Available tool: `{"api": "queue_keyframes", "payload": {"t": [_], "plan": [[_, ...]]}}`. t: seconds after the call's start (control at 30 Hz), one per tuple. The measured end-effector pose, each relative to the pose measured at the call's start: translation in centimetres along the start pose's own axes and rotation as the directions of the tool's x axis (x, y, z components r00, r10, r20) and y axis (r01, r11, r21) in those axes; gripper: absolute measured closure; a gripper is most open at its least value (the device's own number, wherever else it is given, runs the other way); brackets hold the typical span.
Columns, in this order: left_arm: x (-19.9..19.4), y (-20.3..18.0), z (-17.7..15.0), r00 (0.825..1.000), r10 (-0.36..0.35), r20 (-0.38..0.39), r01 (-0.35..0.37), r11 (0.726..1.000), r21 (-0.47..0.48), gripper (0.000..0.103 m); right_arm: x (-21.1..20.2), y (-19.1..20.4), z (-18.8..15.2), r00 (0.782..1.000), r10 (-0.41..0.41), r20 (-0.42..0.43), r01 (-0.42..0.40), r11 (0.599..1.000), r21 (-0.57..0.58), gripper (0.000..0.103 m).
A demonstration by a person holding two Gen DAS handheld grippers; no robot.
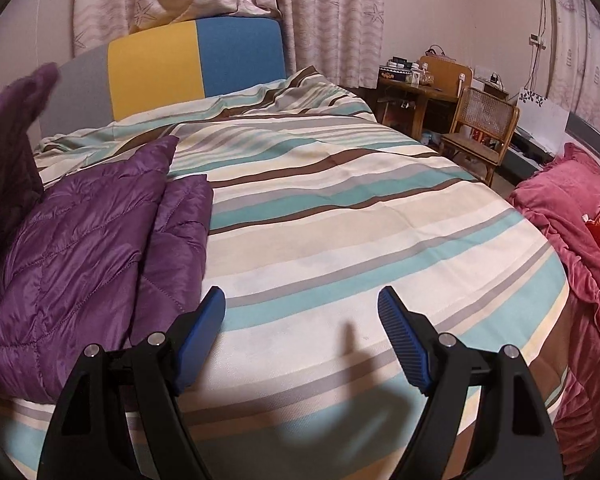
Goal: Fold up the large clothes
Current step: 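Lift the folded jacket with the left gripper and set it down while the right gripper withdraws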
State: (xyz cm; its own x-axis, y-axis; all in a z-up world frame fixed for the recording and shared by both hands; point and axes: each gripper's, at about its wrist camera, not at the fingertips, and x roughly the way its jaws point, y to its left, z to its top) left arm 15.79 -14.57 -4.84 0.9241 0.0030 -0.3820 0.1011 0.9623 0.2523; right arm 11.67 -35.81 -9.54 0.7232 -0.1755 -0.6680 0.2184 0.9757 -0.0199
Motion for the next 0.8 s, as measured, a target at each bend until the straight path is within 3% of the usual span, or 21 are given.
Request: {"api": "queue_keyframes", "payload": {"t": [0.2,0.33,0.43,0.7,0.8], "plan": [[1.0,-3.1,-0.9,0.998,-0.051,-0.039,0.054,0.996,0.064,0.086,0.5,-0.8,0.1,1.0,0.0,-0.014,0.001,0.999,0.035,0.025],[2.1,-5.4,-2.2,0.985,-0.136,-0.105,0.146,0.984,0.098,0.086,0.7,-1.2,0.2,1.0,-0.003,-0.023,0.004,0.999,0.05,0.025],[2.8,-7.0,-3.3,0.985,-0.126,-0.121,0.145,0.976,0.165,0.085,0.7,-1.2,0.2,1.0,-0.002,-0.025,0.003,0.998,0.058,0.025],[4.0,-7.3,-3.1,0.974,-0.163,-0.156,0.184,0.974,0.13,0.082,0.9,-1.0,0.0,0.999,0.013,-0.034,-0.01,0.998,0.064,0.025],[3.7,-7.6,-3.2,0.961,-0.219,-0.168,0.236,0.968,0.09,0.065,0.9,-0.9,-0.1,0.999,0.015,-0.035,-0.013,0.998,0.06,0.025]]}}
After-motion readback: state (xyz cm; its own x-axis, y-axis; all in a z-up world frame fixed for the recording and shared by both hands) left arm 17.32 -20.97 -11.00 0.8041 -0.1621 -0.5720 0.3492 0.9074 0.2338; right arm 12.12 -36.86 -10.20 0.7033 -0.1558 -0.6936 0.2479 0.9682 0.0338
